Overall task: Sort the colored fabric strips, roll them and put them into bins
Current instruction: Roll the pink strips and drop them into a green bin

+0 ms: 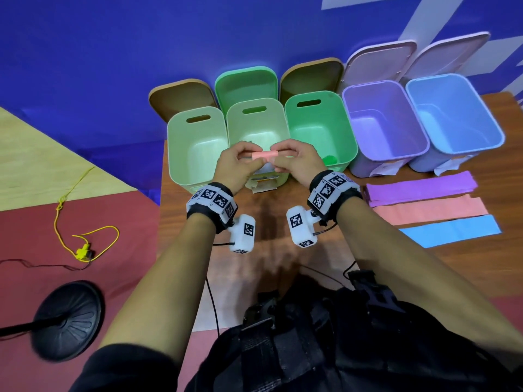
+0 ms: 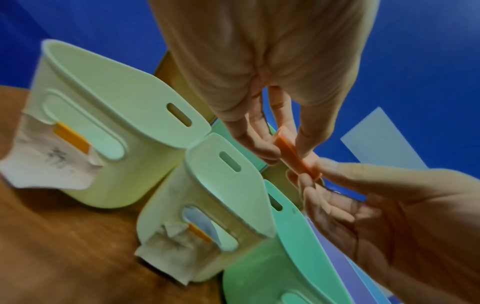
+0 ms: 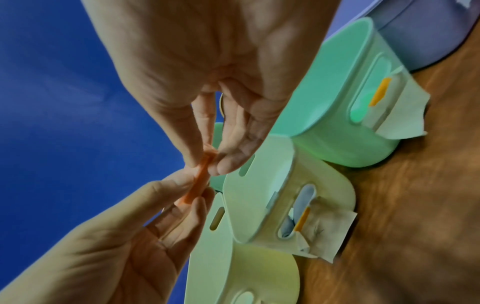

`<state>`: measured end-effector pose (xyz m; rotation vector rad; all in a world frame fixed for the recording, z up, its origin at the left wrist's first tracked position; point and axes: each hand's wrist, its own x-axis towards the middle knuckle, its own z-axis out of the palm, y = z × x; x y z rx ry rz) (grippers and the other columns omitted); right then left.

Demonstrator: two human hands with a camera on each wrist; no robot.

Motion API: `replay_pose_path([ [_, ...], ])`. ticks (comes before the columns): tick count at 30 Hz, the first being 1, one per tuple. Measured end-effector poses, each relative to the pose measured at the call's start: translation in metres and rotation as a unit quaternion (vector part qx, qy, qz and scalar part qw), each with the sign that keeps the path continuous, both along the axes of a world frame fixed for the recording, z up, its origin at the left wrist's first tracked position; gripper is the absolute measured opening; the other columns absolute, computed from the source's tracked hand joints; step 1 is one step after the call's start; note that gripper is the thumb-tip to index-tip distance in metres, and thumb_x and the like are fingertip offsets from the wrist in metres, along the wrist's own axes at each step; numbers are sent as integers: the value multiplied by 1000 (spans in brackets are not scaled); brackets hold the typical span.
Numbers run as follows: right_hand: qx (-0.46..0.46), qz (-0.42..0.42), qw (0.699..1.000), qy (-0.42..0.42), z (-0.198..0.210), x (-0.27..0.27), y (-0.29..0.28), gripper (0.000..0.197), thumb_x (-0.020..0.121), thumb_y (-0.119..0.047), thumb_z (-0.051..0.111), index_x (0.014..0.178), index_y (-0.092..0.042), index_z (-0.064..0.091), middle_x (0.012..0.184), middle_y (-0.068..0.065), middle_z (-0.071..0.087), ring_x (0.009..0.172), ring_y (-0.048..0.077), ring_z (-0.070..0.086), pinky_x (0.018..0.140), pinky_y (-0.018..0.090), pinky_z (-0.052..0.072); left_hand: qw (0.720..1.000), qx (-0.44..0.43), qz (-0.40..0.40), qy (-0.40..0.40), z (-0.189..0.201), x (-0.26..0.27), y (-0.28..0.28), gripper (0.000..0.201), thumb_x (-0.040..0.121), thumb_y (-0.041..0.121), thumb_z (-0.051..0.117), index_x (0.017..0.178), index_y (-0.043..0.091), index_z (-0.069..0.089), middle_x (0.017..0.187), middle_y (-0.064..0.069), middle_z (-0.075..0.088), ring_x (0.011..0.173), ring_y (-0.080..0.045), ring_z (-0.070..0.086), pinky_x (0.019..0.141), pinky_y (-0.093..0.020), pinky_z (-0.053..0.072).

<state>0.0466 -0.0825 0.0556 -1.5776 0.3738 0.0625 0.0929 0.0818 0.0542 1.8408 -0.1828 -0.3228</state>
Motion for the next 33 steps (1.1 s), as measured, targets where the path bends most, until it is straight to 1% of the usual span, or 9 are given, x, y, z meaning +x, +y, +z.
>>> replay_pose_path([
  [3,-26,18,999,10,-2,16,19,26,84,9,67,106,-5,68,101,16,68,77,21,69,75,25,60,1000,10,23,6,-7,9,22,24,78,3,74,93,21,71,99,0,70,78,-11,64,80,-24,52],
  [5,-31,26,999,25,-6,27,34,26,82,7,69,101,-11,69,104,16,69,86,27,71,83,34,61,999,10,35,10,-10,17,38,23,79,4,74,97,19,73,101,1,70,74,-6,63,76,-20,50],
  [8,-34,37,998,43,-12,43,54,26,82,7,67,96,-15,69,101,17,68,88,33,72,86,40,60,998,15,54,9,-16,30,59,23,77,10,76,91,28,74,93,5,71,82,-10,65,84,-31,55],
  [12,-49,46,996,54,-18,60,75,27,83,5,64,104,-12,68,93,13,68,68,19,70,74,29,60,996,25,83,35,-26,44,82,23,71,22,79,88,34,71,89,7,70,75,-15,65,81,-35,54],
  [15,-74,54,994,57,-21,68,88,28,82,6,64,101,-13,68,92,15,69,66,19,67,67,25,56,993,46,98,45,-32,52,94,20,75,23,78,90,34,70,93,12,70,79,-12,65,80,-33,53],
  [20,-88,89,989,78,-37,82,106,31,81,4,70,103,-18,69,98,2,71,81,20,73,87,35,60,991,68,102,55,-41,55,111,20,83,18,75,101,24,72,96,9,70,70,-9,64,67,-22,50],
  [24,-98,116,984,90,-48,86,112,31,81,0,72,107,-17,69,100,-6,70,85,18,74,91,39,59,989,66,109,73,-48,53,117,21,86,9,72,106,14,71,92,4,66,57,-8,59,55,-14,45],
  [29,-109,132,980,105,-50,83,115,33,84,-5,71,115,-14,69,111,0,70,92,17,73,95,36,56,987,77,112,83,-55,54,121,21,85,7,72,103,18,71,98,1,69,60,-8,63,65,-20,52],
  [33,-102,130,979,117,-49,81,115,29,84,-8,68,111,-19,70,99,-2,71,94,16,72,97,36,55,984,90,116,98,-57,50,123,22,85,7,70,103,18,71,100,2,68,61,-9,64,69,-25,53],
])
